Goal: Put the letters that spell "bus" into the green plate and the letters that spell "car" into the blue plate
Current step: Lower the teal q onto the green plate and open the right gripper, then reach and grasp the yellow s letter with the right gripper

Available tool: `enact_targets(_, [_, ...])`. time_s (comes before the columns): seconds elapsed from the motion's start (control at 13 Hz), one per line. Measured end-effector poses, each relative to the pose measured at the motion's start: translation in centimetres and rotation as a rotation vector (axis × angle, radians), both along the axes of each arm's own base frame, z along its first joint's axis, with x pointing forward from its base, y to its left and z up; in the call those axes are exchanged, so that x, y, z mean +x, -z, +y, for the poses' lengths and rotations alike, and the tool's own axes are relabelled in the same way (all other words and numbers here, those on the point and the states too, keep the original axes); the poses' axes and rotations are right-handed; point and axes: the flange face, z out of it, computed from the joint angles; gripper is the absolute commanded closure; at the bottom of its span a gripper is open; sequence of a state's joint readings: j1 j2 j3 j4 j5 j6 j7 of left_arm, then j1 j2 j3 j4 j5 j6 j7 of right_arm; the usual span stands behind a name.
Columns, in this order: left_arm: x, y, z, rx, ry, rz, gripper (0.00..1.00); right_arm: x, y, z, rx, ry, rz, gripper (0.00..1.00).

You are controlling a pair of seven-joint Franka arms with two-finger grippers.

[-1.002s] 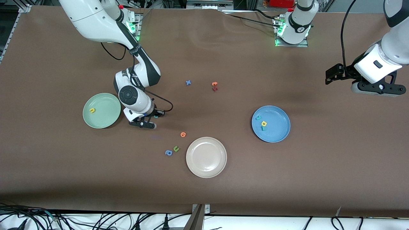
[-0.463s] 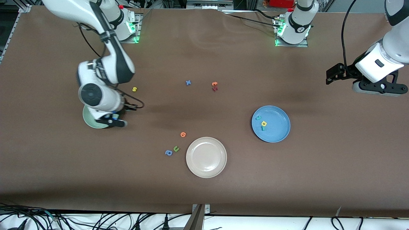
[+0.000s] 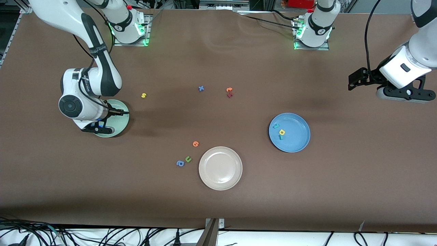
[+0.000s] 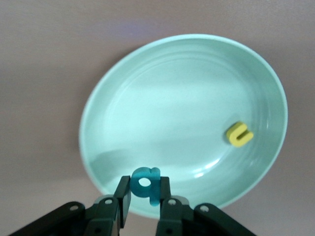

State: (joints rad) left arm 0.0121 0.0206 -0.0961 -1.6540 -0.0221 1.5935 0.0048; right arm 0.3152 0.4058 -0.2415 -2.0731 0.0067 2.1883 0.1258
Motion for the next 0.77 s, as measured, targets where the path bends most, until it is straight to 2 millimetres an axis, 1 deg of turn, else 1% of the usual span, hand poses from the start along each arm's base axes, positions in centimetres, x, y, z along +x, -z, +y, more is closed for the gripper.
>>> enact_targets(0.08, [0.0, 0.0, 0.0, 0.000, 0.000, 0.000, 0.00, -0.5, 1.0, -0.6, 0.001, -0.015, -0.004, 0.41])
enact_targets(0.15, [0.0, 0.0, 0.0, 0.000, 0.000, 0.000, 0.00, -0.8, 1.6, -0.9, 0.000, -0.018, -0.001, 0.01])
enact_targets(0.39, [0.0, 0.0, 0.0, 0.000, 0.001, 0.000, 0.00, -0.7, 1.6, -0.9, 0.000, -0.019, -0.003, 0.01])
enact_targets(0.54, [0.0, 0.0, -0.2, 0.000, 0.004, 0.000, 0.00, -0.8, 0.6, -0.6, 0.004, -0.005, 0.006, 0.01])
enact_targets(0.62, [0.0, 0.0, -0.3, 0.000, 0.005, 0.000, 0.00, -1.0, -0.4, 0.0, 0.005, 0.013, 0.018, 0.01])
enact_targets(0.77, [0.0, 0.0, -0.4, 0.000, 0.007, 0.000, 0.00, -1.7, -2.7, 2.7, 0.005, 0.057, 0.029, 0.01])
